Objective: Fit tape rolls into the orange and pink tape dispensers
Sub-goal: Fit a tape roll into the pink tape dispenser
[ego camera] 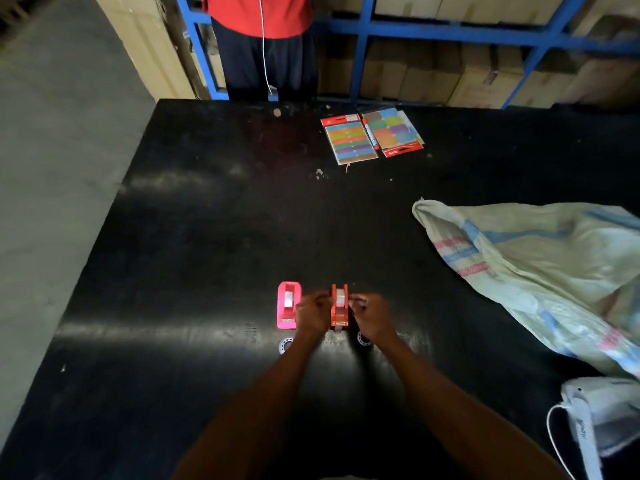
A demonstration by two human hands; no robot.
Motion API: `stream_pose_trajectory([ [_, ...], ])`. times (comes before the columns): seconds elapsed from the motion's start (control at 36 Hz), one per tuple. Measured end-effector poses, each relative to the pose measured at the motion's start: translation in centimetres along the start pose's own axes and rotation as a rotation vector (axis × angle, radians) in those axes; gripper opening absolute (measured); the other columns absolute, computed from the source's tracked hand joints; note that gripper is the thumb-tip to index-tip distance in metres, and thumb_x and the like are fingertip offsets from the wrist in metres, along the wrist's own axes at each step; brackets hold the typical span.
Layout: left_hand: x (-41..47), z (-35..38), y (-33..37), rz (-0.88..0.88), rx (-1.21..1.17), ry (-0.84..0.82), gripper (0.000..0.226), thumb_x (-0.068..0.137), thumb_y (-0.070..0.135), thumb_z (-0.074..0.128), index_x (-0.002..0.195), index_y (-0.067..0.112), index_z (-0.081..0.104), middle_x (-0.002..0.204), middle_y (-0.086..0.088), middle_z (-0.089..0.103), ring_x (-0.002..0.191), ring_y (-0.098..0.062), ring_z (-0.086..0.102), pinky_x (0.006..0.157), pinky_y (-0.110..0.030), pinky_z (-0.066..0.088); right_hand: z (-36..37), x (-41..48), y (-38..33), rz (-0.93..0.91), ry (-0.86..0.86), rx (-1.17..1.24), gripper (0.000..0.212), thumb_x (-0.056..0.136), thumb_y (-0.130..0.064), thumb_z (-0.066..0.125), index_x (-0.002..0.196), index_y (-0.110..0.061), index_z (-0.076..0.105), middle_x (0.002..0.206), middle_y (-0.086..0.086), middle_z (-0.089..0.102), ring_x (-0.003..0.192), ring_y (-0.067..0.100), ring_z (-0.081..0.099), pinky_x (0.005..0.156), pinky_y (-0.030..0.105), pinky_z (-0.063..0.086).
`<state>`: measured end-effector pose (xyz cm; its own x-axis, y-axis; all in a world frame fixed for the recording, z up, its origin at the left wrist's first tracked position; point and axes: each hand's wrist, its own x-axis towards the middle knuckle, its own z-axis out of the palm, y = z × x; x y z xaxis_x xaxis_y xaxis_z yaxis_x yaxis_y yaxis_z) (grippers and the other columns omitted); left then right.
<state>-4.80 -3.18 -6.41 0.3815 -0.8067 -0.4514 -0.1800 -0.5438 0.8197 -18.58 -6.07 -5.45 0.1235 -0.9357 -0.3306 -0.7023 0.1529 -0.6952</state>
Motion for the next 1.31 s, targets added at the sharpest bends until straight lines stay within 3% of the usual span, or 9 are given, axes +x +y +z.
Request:
stream_pose_trajectory([
  [0.08, -0.7, -1.1, 1.2, 0.056, 0.013, 0.023, 0.021, 0.092, 0.002, 0.053, 0.101, 0.004, 0.072, 0.089, -0.004, 0.072, 0.079, -0.019, 0.066, 0.055, -0.005, 0.046, -0.1, -0.2, -0.1, 0.045, 0.091, -0.021, 0.023, 0.095, -0.026, 0.054, 0.104, -0.016, 0.072, 0.105, 0.007, 0.075, 0.096, 0.026, 0.07, 0.086, 0.04, 0.055],
  [0.22, -0.9, -5.1, 2.3, 0.18, 0.002, 0.081, 0.024, 0.085, 0.003, 0.054, 0.09, 0.015, 0.075, 0.083, -0.005, 0.077, 0.073, -0.011, 0.069, 0.066, -0.02, 0.053, -0.5, -0.9, -2.9, -0.092, 0.103, -0.059, 0.016, 0.091, -0.025, 0.058, 0.099, -0.019, 0.071, 0.097, 0.004, 0.076, 0.089, 0.023, 0.071, 0.078, 0.035, 0.056],
  [0.33, 0.1, -9.1, 1.7, 0.267, 0.12, 0.1, 0.021, 0.084, 0.005, 0.062, 0.097, 0.015, 0.075, 0.09, 0.003, 0.076, 0.08, -0.002, 0.067, 0.069, 0.002, 0.044, 0.3, -0.9, -5.5, -0.175, 0.039, -0.122, 0.012, 0.082, -0.026, 0.058, 0.086, -0.024, 0.069, 0.083, -0.001, 0.075, 0.078, 0.02, 0.071, 0.07, 0.035, 0.056],
  [0.39, 0.6, -11.1, 1.0, 0.242, 0.12, 0.051, 0.024, 0.083, 0.001, 0.063, 0.102, 0.012, 0.072, 0.091, 0.001, 0.074, 0.078, -0.003, 0.067, 0.077, -0.011, 0.05, 1.1, -0.8, -6.5, -0.196, -0.023, -0.162, 0.011, 0.08, -0.027, 0.058, 0.084, -0.026, 0.068, 0.08, -0.003, 0.075, 0.074, 0.017, 0.071, 0.068, 0.035, 0.057],
  [0.44, 1.2, -12.7, -0.1, 0.22, 0.121, -0.06, 0.034, 0.081, -0.007, 0.064, 0.112, 0.005, 0.067, 0.099, -0.008, 0.072, 0.081, -0.013, 0.067, 0.081, -0.028, 0.055, 1.8, -0.7, -7.4, -0.223, -0.076, -0.212, 0.011, 0.081, -0.026, 0.061, 0.087, -0.025, 0.07, 0.084, -0.003, 0.076, 0.079, 0.016, 0.071, 0.072, 0.033, 0.057],
  [0.72, 2.6, -15.1, -2.9, 0.151, 0.525, -0.391, 0.116, 0.063, 0.012, 0.088, 0.154, 0.026, 0.017, 0.146, -0.017, 0.039, 0.119, -0.038, 0.057, 0.098, -0.043, 0.051, 5.4, -0.2, -10.3, -0.36, -0.19, -0.547, 0.027, 0.089, -0.029, 0.059, 0.115, -0.022, 0.064, 0.113, 0.009, 0.064, 0.105, 0.029, 0.063, 0.084, 0.038, 0.05],
  [0.89, 3.0, -14.5, -2.4, 0.274, 0.494, -0.433, 0.113, 0.064, 0.017, 0.09, 0.154, 0.021, 0.022, 0.142, -0.016, 0.044, 0.134, -0.028, 0.042, 0.098, -0.017, 0.029, 7.1, 0.9, -11.0, -0.365, -0.236, -0.679, 0.034, 0.088, -0.033, 0.064, 0.118, -0.018, 0.061, 0.117, 0.009, 0.056, 0.099, 0.031, 0.064, 0.085, 0.042, 0.051],
  [1.08, 4.1, -14.6, -2.8, 0.354, 0.377, -0.459, 0.1, 0.059, 0.006, 0.091, 0.145, 0.011, 0.039, 0.118, 0.004, 0.05, 0.111, -0.01, 0.048, 0.079, 0.009, 0.031, 8.0, 1.6, -11.4, -0.327, -0.271, -0.684, 0.031, 0.083, -0.028, 0.071, 0.111, -0.018, 0.062, 0.112, 0.009, 0.051, 0.087, 0.031, 0.067, 0.08, 0.044, 0.056],
  [1.31, 4.4, -14.0, -3.9, 0.286, 0.369, -0.41, 0.109, 0.055, 0.018, 0.093, 0.145, 0.036, 0.035, 0.133, -0.005, 0.047, 0.119, -0.018, 0.051, 0.096, -0.026, 0.046, 6.9, 2.4, -11.9, -0.334, -0.407, -0.607, 0.028, 0.086, -0.022, 0.068, 0.114, -0.018, 0.064, 0.113, 0.009, 0.05, 0.095, 0.03, 0.063, 0.086, 0.038, 0.051],
])
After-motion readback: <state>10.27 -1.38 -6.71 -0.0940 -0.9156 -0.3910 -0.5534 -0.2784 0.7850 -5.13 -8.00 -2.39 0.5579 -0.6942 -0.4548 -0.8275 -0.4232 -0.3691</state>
